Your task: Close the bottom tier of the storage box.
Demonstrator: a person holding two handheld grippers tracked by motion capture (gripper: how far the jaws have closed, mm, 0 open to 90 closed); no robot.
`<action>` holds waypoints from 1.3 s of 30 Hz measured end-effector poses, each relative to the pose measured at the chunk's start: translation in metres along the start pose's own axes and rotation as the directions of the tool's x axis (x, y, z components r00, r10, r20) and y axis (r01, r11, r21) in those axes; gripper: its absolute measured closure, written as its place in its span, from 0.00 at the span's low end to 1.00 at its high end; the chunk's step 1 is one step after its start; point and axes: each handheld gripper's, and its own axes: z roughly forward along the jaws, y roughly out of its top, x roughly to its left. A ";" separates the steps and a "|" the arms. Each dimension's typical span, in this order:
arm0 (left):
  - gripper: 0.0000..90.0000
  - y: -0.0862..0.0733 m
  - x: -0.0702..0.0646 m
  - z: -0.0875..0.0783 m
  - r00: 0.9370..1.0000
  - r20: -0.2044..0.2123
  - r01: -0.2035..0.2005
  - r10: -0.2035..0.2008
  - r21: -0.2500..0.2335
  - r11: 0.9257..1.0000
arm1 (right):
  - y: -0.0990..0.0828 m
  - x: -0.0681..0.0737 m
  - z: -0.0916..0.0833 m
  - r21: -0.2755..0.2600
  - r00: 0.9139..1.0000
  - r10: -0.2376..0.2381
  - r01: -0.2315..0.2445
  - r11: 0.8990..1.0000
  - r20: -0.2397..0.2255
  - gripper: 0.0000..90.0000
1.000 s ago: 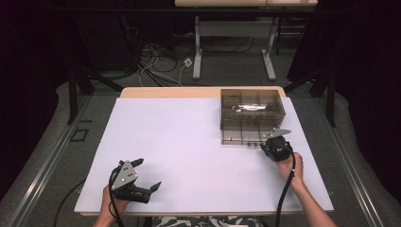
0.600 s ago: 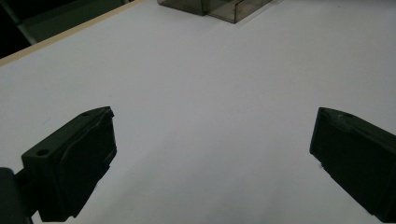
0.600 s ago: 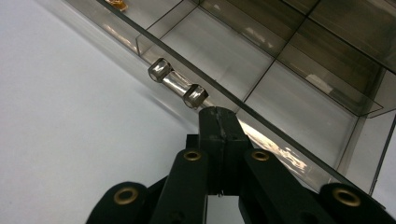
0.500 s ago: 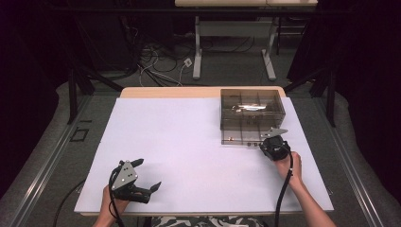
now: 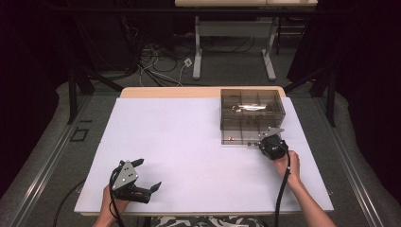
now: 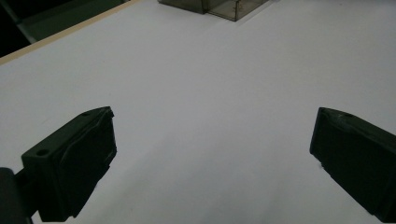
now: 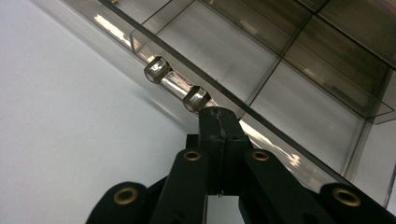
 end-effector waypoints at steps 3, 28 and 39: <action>0.00 0.000 0.001 0.000 1.000 -0.004 -0.008 0.008 0.003 1.000 | 0.001 0.001 0.002 0.003 1.000 0.003 -0.003 1.000 0.000 1.00; 0.00 -0.001 0.001 0.000 1.000 -0.003 0.003 -0.003 0.000 1.000 | 0.010 -0.003 0.007 -0.006 1.000 0.017 -0.017 1.000 0.023 1.00; 0.00 -0.001 0.001 -0.001 1.000 -0.005 0.006 -0.006 -0.008 1.000 | 0.013 -0.004 0.007 -0.004 0.999 0.013 -0.012 1.000 0.029 1.00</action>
